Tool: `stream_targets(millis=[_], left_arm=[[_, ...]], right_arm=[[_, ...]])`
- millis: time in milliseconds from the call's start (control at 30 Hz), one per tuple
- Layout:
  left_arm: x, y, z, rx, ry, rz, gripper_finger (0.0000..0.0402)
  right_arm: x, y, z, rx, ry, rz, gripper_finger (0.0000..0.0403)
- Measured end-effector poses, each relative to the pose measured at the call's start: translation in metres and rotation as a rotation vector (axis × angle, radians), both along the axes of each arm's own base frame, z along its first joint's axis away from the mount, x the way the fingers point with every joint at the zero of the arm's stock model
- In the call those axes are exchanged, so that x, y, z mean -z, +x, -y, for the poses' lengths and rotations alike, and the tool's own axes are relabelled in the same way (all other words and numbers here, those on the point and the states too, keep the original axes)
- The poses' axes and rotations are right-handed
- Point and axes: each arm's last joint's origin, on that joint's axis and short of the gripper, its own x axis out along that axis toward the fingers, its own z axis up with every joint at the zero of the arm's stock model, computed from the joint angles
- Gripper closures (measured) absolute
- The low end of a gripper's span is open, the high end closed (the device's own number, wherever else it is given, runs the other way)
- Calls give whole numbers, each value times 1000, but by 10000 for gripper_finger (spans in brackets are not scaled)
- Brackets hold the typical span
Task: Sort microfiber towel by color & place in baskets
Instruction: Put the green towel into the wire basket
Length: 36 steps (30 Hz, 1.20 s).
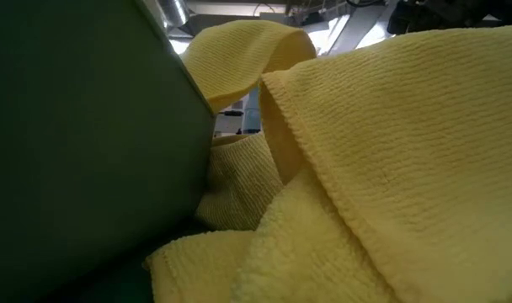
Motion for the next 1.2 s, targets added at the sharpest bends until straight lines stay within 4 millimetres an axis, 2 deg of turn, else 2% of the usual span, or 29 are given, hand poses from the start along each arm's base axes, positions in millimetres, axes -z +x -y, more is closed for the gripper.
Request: stream_targets(millis=[200, 367, 567, 733, 1033, 1200], left_arm=[[34, 26, 14, 110, -42, -175, 401], [74, 46, 24, 170, -63, -340, 401], [124, 60, 31, 173, -33, -513, 401], [156, 66, 34, 159, 3, -626, 401], [192, 76, 38, 146, 28, -712, 361], [203, 78, 37, 110, -93, -721, 320]], right_arm=[[0, 0, 0, 0, 0, 0, 159], [0, 0, 0, 0, 0, 0, 159], [0, 0, 0, 0, 0, 0, 159], [0, 0, 0, 2, 4, 0, 159], [-1, 1, -5, -120, 103, 50, 159], [-3, 2, -8, -214, 183, 95, 159]])
